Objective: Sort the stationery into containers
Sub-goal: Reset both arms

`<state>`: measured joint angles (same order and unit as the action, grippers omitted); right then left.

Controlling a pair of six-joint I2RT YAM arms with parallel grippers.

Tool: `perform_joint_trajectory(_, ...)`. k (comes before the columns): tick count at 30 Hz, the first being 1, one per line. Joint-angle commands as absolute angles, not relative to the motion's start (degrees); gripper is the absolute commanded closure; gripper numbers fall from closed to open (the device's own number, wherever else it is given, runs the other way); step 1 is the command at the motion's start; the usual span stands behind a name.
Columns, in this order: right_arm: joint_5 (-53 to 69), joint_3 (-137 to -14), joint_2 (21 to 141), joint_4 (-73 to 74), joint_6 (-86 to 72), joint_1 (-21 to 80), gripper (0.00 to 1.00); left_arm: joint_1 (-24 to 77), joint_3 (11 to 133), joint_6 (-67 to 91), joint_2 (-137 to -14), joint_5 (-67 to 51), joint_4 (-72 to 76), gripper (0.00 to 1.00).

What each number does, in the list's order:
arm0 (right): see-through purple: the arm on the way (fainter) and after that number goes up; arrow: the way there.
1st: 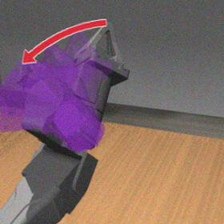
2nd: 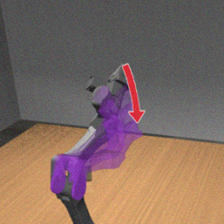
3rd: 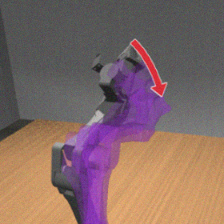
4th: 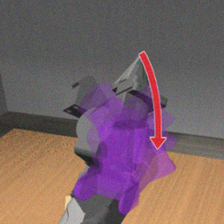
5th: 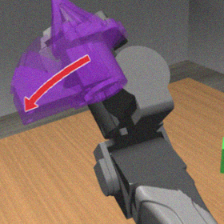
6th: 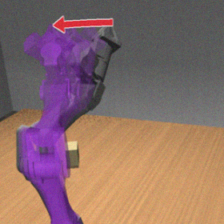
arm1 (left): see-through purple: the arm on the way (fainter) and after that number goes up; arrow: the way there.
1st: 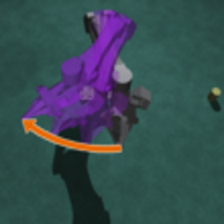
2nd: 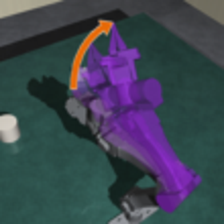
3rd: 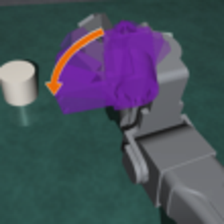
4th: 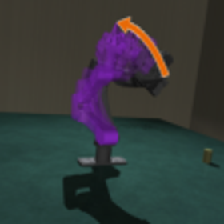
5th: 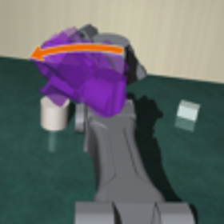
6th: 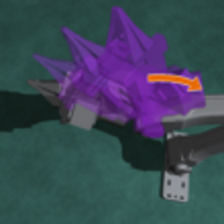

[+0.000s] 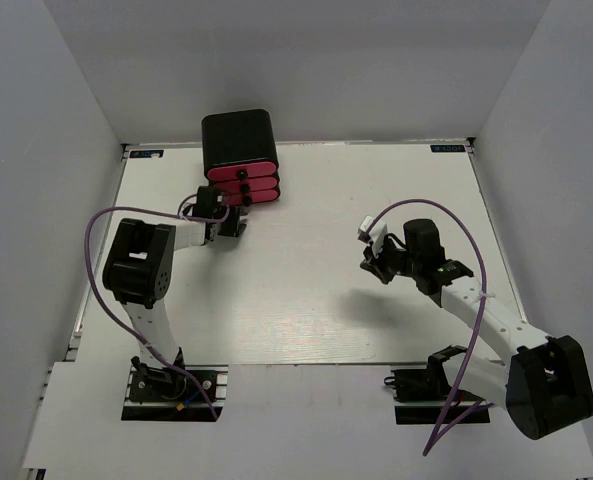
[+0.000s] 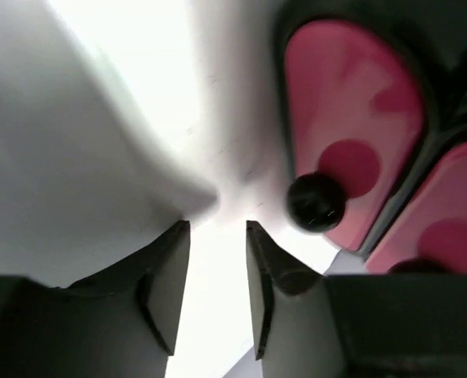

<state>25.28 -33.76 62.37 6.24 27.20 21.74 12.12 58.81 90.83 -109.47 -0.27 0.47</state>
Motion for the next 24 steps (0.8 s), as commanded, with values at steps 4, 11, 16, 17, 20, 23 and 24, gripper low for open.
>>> perform_joint_trajectory(4, 25.93, -34.98, 62.58, 6.68, 28.74, 21.36, 0.63, 12.92, 48.09, 86.49, -102.75, -2.36, -2.37, 0.55)
perform_joint_trajectory(11, 23.92, -35.68, 62.4, 6.77, 24.62, 21.53, 0.1, 13.45, 36.67, 67.63, -87.59, -6.33, -2.9, 0.25)
perform_joint_trajectory(16, 19.34, -37.35, 62.67, 6.24, 16.62, 21.53, 0.1, 13.97, 33.85, 56.26, -70.52, -8.17, -6.59, 0.15)
perform_joint_trajectory(17, 18.9, -37.7, 62.84, 6.5, 14.44, 21.53, 0.1, 13.97, 33.32, 55.03, -67.62, -8.17, -7.55, 0.01)
perform_joint_trajectory(20, 17.84, -38.41, 62.67, 6.68, 12.84, 21.53, 0.1, 13.97, 33.31, 50.9, -57.94, -8.88, -9.83, 0.0)
perform_joint_trajectory(23, 16.96, -38.58, 61.79, 6.16, 11.52, 21.45, 0.1, 13.97, 34.53, 47.64, -52.57, -9.4, -14.23, 0.0)
perform_joint_trajectory(24, 17.14, -38.58, 61.18, 6.07, 11.43, 21.36, 0.1, 13.97, 34.54, 46.42, -51.6, -9.4, -15.72, 0.0)
